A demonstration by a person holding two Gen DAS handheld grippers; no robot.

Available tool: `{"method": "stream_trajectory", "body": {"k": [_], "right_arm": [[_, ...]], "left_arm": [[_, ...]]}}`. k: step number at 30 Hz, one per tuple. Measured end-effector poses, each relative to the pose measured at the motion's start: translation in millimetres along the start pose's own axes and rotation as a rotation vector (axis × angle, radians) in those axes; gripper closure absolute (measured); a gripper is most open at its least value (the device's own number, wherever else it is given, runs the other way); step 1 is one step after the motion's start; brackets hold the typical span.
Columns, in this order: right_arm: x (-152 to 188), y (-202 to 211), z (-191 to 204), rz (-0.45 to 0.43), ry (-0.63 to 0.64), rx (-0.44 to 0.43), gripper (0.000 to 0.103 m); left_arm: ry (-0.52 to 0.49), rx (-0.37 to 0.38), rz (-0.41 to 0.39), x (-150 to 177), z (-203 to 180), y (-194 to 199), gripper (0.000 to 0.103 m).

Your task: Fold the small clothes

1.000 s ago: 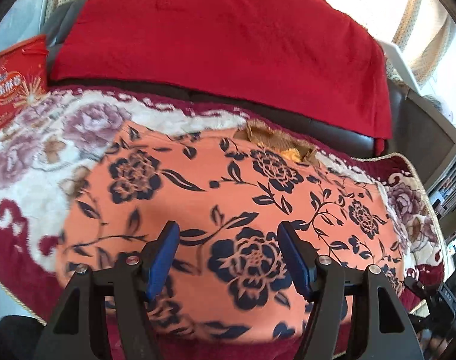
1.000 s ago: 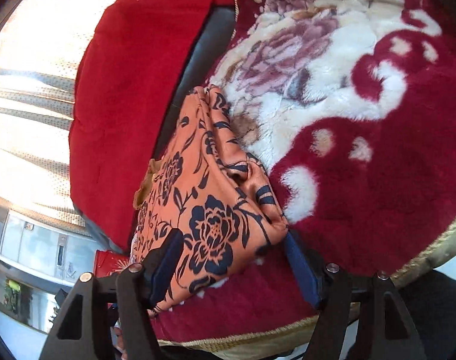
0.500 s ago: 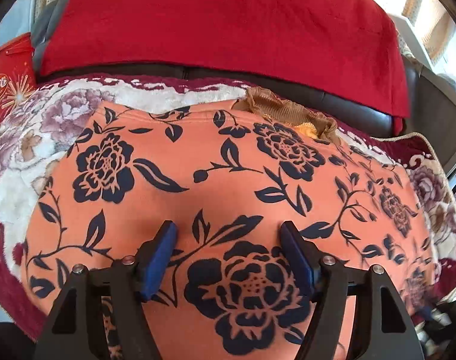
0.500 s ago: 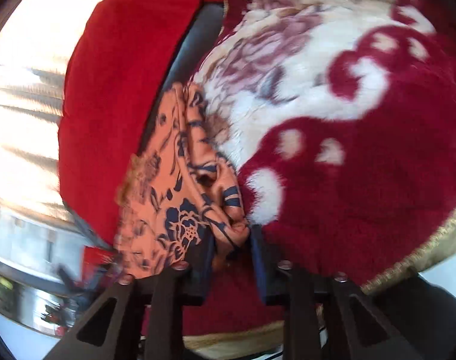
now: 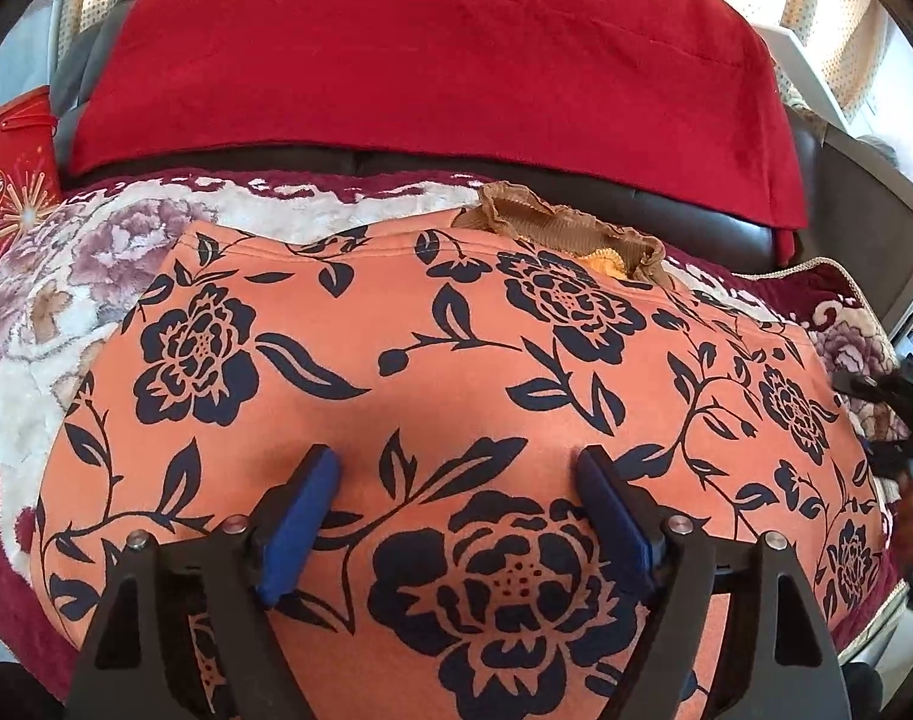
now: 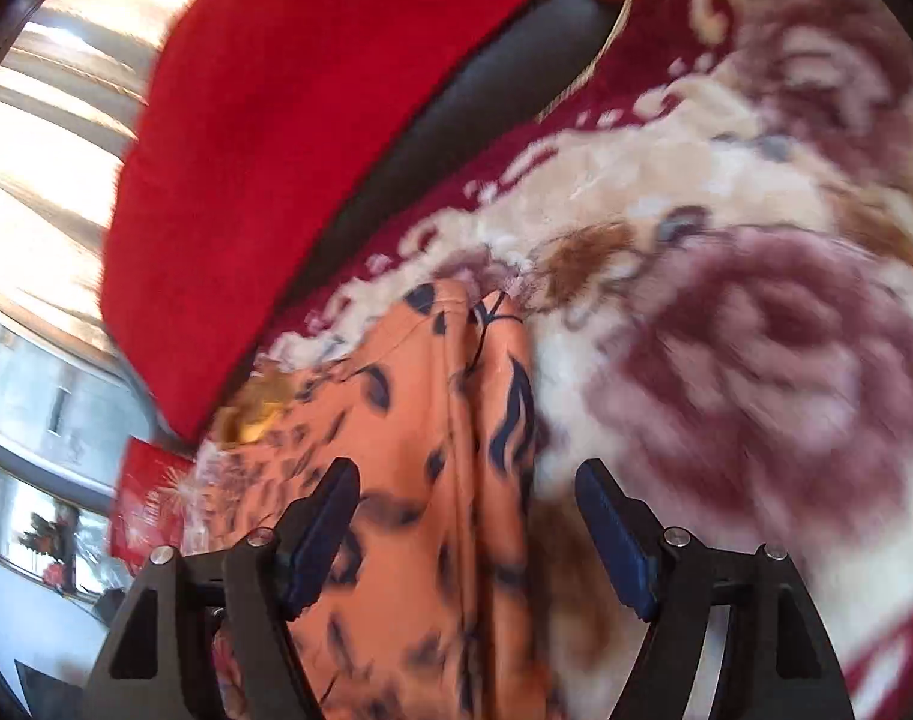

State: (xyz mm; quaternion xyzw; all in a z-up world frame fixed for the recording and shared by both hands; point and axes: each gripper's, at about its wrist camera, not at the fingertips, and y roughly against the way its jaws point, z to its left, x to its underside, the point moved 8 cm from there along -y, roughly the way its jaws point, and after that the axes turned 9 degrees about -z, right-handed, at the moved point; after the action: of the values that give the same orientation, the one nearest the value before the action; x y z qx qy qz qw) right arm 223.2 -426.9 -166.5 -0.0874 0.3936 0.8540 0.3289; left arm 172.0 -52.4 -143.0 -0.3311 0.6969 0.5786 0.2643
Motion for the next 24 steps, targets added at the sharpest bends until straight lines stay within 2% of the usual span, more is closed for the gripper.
{"method": "stream_trajectory", "body": {"k": [1,3,5,6,8,9,10,14,17,19,20,21,22,24], "right_arm": [[2.3,-5.2,5.4,0.031,0.02,0.001,0.081],[-0.1,0.7,14.5,-0.006,0.078,0.057,0.087],[-2.0,6.4,5.2,-0.063,0.063,0.106,0.088],[-2.6,0.6,-11.9,-0.061,0.021,0.154,0.088],[-1.7,-6.5,-27.1,-0.05,-0.101,0.09,0.089],[-3.5,-1.6,-27.8,-0.065,-0.12,0.067,0.088],[-3.8,5.7,-26.7,-0.083,-0.118,0.082,0.083],[-3.5,32.9,-7.5,-0.147,-0.047,0.167,0.081],[3.5,54.4,24.3,-0.183,0.022,0.128,0.08],[23.0,62.1,50.2,-0.184,0.067,0.082,0.062],[36.8,64.9,62.5,-0.171,0.096,0.059,0.028],[49.5,67.1,74.7,-0.176,0.122,0.04,0.015],[64.9,72.3,88.4,-0.201,0.162,0.016,0.015],[87.8,69.8,105.1,-0.18,0.214,-0.012,0.015]], "left_arm": [[-0.001,0.004,0.0,0.0,0.2,-0.3,0.02],[-0.002,0.015,-0.001,-0.3,0.7,-0.8,0.019],[-0.006,0.023,-0.005,-0.4,0.3,-1.5,0.019],[-0.007,0.025,-0.007,-0.5,0.1,-1.8,0.019],[-0.008,0.027,-0.001,-1.3,-0.9,-0.9,0.019],[-0.004,0.037,0.006,-2.4,-0.4,0.7,0.019],[0.004,0.044,0.012,-3.2,0.6,2.1,0.019],[0.105,0.067,0.007,-8.1,19.9,21.9,0.019],[0.177,0.073,-0.029,-8.9,47.2,52.5,0.019],[0.226,0.069,-0.058,-9.1,68.5,70.9,0.019],[0.265,0.055,-0.077,-8.1,86.9,82.1,0.019],[0.303,0.04,-0.087,-6.8,103.6,89.5,0.019],[0.345,0.03,-0.092,-4.5,120.1,94.7,0.019],[0.412,0.012,-0.078,1.7,144.3,97.0,0.019]]}}
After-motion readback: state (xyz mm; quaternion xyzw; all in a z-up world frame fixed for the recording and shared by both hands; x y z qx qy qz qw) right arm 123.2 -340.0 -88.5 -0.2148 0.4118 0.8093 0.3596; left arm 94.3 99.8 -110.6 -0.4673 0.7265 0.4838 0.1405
